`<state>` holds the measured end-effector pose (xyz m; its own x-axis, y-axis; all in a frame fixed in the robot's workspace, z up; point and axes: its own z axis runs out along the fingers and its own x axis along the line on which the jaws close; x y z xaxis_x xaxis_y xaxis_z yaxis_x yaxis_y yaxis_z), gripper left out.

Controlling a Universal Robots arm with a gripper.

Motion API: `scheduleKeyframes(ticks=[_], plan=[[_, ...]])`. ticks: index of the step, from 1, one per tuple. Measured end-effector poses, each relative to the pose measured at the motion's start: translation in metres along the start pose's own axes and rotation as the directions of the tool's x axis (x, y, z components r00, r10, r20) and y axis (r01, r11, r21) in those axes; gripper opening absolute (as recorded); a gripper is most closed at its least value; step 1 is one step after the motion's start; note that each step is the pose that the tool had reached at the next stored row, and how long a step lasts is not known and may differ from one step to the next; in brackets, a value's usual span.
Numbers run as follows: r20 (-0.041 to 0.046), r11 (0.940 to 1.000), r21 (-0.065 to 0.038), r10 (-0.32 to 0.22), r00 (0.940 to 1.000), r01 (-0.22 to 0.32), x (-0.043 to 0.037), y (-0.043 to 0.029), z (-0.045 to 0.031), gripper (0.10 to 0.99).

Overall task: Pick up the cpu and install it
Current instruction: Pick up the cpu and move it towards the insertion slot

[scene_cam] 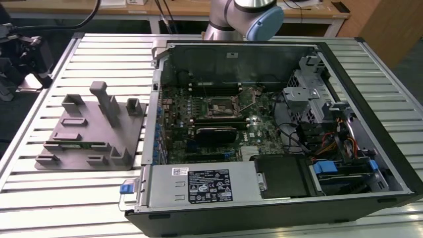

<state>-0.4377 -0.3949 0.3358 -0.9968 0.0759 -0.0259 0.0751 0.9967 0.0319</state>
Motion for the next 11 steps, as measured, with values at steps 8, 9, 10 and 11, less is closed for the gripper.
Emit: scheduleKeyframes(ticks=[8, 9, 10, 11], plan=[[0.0000, 1.0000, 0.000, 0.000, 1.0000, 0.000, -0.0003, 0.0003, -0.0091, 0.545], [0.0000, 1.0000, 0.000, 0.000, 1.0000, 0.000, -0.0003, 0.0003, -0.0102, 0.545], [0.0000, 1.0000, 0.000, 0.000, 1.0000, 0.000, -0.0003, 0.0004, -0.0112, 0.545], [0.0000, 1.0000, 0.000, 0.000, 1.0000, 0.000, -0.0003, 0.0004, -0.0121, 0.545]])
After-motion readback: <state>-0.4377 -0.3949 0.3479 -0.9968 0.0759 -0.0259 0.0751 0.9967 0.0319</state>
